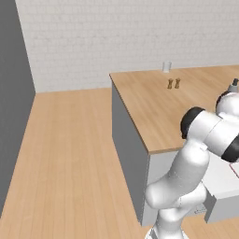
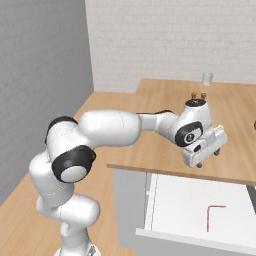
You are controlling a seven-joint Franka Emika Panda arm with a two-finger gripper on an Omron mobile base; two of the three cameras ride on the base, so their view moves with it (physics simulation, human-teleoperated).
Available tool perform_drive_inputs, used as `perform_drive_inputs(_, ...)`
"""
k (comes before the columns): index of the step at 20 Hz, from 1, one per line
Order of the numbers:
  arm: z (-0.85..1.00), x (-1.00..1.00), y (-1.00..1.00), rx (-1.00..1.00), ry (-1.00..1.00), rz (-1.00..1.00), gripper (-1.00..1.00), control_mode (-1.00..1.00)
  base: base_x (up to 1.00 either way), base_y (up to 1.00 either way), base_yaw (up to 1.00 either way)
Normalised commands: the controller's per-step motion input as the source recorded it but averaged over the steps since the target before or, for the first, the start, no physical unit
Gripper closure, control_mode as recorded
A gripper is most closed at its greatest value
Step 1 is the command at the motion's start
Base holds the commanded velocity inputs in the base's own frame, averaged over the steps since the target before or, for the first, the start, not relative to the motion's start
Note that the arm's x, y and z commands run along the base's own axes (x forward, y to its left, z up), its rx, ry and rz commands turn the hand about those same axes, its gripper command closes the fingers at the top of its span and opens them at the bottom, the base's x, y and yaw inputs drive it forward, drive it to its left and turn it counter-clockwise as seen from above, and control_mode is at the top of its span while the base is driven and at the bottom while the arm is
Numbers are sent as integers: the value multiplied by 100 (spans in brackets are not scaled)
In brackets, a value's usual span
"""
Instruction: Take a straw from the drawer in front and place it inside the glass cup on the dining counter.
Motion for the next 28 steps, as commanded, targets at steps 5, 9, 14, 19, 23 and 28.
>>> perform_drive_inputs(5,-63,0,-21,53,-30,-44,-100,-100,0,0,0)
perform_drive_inputs(9,-84,0,23,28,-6,-39,-100,-100,0,0,0)
perform_drive_inputs(14,-39,9,3,9,41,-30,-100,-100,0,0,0)
perform_drive_inputs(19,-62,9,0,2,59,-31,-100,-100,0,0,0)
perform_drive_inputs(23,-98,8,53,-7,35,-33,-100,-100,0,0,0)
perform_drive_inputs(28,-65,0,68,-12,0,-31,-100,-100,0,0,0)
